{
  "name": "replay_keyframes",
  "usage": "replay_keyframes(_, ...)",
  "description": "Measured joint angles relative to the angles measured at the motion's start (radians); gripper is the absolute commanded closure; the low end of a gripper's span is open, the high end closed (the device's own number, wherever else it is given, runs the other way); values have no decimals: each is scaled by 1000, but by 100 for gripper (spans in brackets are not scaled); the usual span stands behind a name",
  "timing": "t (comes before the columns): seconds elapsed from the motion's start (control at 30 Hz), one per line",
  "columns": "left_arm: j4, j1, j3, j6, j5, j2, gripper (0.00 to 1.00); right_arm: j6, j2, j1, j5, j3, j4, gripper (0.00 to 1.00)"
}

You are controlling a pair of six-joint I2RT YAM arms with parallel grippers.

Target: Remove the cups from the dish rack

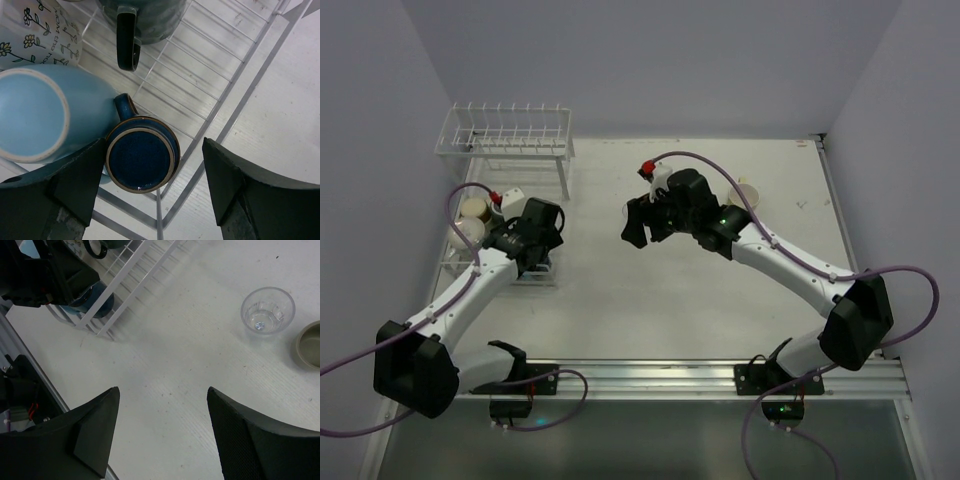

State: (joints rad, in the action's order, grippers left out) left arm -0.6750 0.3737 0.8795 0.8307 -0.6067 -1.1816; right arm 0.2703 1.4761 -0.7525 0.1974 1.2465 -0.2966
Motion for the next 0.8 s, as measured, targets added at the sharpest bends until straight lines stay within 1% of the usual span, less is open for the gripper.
replay_keyframes(0.2, 4, -3, 7, 7, -3, -33, 27, 3, 0, 0, 5, -12, 3, 27)
replay_keyframes(0.27, 8, -5, 7, 8, -3, -43, 31, 3, 0, 0, 5, -12, 6, 27)
replay_keyframes(0.3, 11, -7, 7, 8, -3, -47, 35, 3, 0, 0, 5, -12, 6, 27)
replay_keyframes(0.37, 11, -10, 6, 8, -4, -51, 39, 3, 0, 0, 5, -13, 6, 27)
replay_keyframes(0.4, 11, -12, 6, 8, -3, -51, 45, 3, 0, 0, 5, -13, 6, 27)
replay_keyframes(0.47, 12, -14, 6, 9, -2, -51, 50, 3, 0, 0, 4, -13, 6, 27)
replay_keyframes(0.5, 13, -14, 6, 10, -3, -51, 58, 3, 0, 0, 5, -13, 6, 27)
replay_keyframes(0.57, 16, -14, 3, 11, -3, -49, 67, 4, 0, 0, 4, -13, 6, 27)
replay_keyframes(0.6, 21, -14, -2, 11, -3, -45, 77, 5, 0, 0, 4, -13, 6, 27)
replay_keyframes(0.8, 38, -21, -26, 7, 7, -8, 96, 12, 1, 0, 8, -15, 14, 27)
